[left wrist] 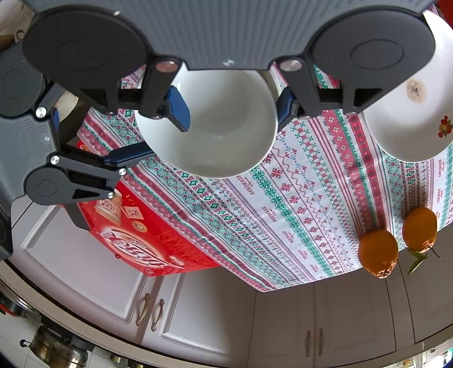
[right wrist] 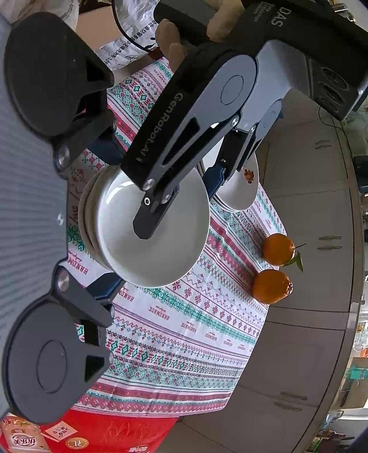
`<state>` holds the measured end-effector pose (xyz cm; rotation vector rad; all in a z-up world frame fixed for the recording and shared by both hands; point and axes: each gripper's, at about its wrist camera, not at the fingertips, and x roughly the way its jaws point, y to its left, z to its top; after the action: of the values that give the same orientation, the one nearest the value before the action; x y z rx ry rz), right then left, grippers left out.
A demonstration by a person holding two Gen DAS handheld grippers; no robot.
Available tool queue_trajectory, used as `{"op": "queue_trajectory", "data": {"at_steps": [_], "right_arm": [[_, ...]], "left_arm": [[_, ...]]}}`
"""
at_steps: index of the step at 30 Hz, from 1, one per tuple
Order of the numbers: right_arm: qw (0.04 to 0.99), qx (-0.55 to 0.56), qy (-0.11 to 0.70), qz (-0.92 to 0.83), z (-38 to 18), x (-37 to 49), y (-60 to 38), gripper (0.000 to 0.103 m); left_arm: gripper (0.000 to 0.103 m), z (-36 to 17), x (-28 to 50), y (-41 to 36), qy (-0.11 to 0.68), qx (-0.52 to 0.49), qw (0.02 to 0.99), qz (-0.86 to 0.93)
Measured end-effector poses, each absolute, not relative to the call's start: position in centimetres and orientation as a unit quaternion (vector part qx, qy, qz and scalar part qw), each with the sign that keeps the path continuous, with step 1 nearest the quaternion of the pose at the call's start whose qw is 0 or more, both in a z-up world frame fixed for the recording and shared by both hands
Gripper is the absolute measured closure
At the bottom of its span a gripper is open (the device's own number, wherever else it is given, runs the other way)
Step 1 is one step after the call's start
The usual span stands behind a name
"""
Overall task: Organize plates and bowls
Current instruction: 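Lower the pink-print bowl into the white bowl on the stack, open left tool, then grasp the plate-and-bowl stack from opposite sides with both tools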
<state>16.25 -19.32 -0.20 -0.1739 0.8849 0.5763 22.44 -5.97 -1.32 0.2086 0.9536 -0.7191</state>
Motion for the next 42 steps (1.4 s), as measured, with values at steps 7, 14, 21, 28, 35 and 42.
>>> {"op": "queue_trajectory", "data": {"at_steps": [7, 14, 21, 28, 35, 42], "right_arm": [[0.859, -0.078, 0.423, 0.277, -0.3, 16.3, -19.4, 0.016], [0.866, -0.094, 0.401, 0.285, 0.1, 15.5, -19.0, 0.000], [0.869, -0.103, 0.393, 0.284, 0.7, 15.2, -19.1, 0.000], [0.874, -0.091, 0.389, 0.277, 0.9, 14.7, -19.5, 0.000], [0.878, -0.079, 0.388, 0.270, 0.9, 14.7, -19.8, 0.000], [0.881, -0.075, 0.385, 0.264, 1.1, 14.2, -20.2, 0.000]], "left_arm": [[0.040, -1.4, 22.5, -5.7, 0.447, 0.089, 0.822, -0.341], [0.030, -1.1, 22.5, -5.1, 0.437, 0.090, 0.830, -0.335], [0.024, 0.0, 22.6, -4.3, 0.414, 0.075, 0.841, -0.341], [0.026, 0.9, 21.8, -5.0, 0.384, 0.062, 0.837, -0.384], [0.025, 0.3, 22.1, -5.9, 0.388, 0.070, 0.828, -0.399], [0.025, -0.7, 23.4, -5.7, 0.404, 0.060, 0.829, -0.381]]}}
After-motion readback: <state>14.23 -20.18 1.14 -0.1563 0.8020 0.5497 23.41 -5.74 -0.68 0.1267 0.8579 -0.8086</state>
